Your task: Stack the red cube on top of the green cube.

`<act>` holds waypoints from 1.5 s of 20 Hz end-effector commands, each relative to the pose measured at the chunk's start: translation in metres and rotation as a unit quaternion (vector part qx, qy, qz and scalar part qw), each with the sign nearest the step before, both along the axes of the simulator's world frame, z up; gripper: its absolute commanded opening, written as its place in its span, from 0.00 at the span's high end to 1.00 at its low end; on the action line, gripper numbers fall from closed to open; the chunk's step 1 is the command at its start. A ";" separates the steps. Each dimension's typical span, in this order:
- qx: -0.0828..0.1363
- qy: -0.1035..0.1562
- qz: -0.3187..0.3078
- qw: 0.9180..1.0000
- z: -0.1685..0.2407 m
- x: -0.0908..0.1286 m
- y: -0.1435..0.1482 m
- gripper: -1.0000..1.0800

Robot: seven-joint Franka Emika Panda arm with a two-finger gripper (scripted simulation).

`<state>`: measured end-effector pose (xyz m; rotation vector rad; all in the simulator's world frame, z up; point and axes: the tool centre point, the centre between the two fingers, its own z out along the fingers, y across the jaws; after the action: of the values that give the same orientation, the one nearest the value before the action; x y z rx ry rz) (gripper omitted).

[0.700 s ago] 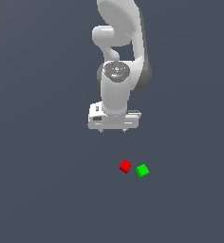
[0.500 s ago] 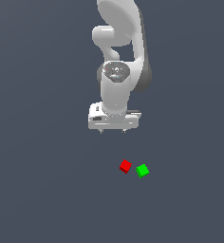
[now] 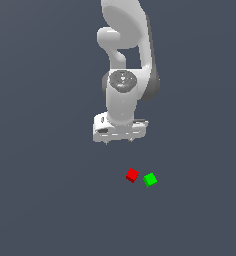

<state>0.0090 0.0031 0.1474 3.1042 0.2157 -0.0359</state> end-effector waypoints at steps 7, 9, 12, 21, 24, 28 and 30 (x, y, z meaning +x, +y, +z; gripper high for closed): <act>0.005 -0.001 0.095 0.995 -0.018 0.025 0.004 0.04; 0.006 -0.001 0.124 0.992 -0.023 0.033 0.006 0.04; 0.008 -0.001 0.168 0.986 -0.031 0.044 0.011 0.04; 0.014 -0.003 0.302 0.953 -0.055 0.076 0.031 0.04; 0.015 -0.003 0.339 0.941 -0.062 0.084 0.039 0.04; 0.017 -0.003 0.378 0.926 -0.069 0.092 0.048 0.04; 0.018 -0.003 0.393 0.919 -0.072 0.094 0.052 0.04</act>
<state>0.1009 0.0517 0.0774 2.8136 1.3923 -0.0034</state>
